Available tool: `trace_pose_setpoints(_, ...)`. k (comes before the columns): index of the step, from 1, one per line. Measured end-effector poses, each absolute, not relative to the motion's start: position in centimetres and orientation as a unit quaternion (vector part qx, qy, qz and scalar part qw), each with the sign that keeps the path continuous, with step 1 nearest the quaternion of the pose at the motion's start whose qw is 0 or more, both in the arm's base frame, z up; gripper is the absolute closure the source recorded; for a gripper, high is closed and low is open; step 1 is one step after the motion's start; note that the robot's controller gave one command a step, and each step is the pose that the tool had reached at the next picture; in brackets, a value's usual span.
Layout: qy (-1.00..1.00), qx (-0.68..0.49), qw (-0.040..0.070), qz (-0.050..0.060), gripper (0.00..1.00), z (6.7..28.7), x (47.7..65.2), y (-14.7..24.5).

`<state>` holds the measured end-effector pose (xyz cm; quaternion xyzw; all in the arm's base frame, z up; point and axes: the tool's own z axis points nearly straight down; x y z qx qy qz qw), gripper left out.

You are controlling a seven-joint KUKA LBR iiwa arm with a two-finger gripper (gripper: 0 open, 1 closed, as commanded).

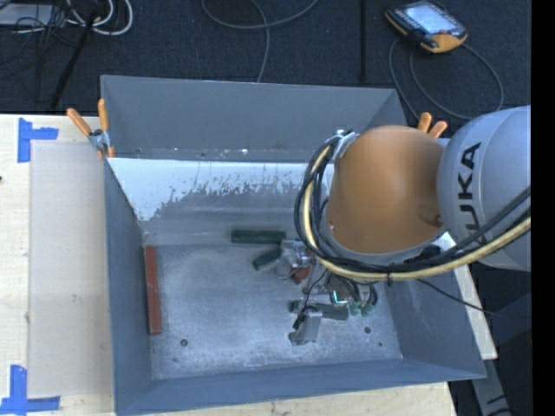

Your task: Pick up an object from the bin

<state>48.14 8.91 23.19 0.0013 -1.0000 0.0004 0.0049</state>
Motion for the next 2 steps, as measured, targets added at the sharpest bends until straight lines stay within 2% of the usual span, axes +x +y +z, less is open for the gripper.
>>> trace_pose_setpoints(1, -1.000, 0.001, 0.002, 0.000, 0.00, 23.5, 48.2, 8.9)
trace_pose_setpoints(2, -1.000, 0.026, 0.001, 0.000, 0.00, 26.3, 47.4, 8.9)
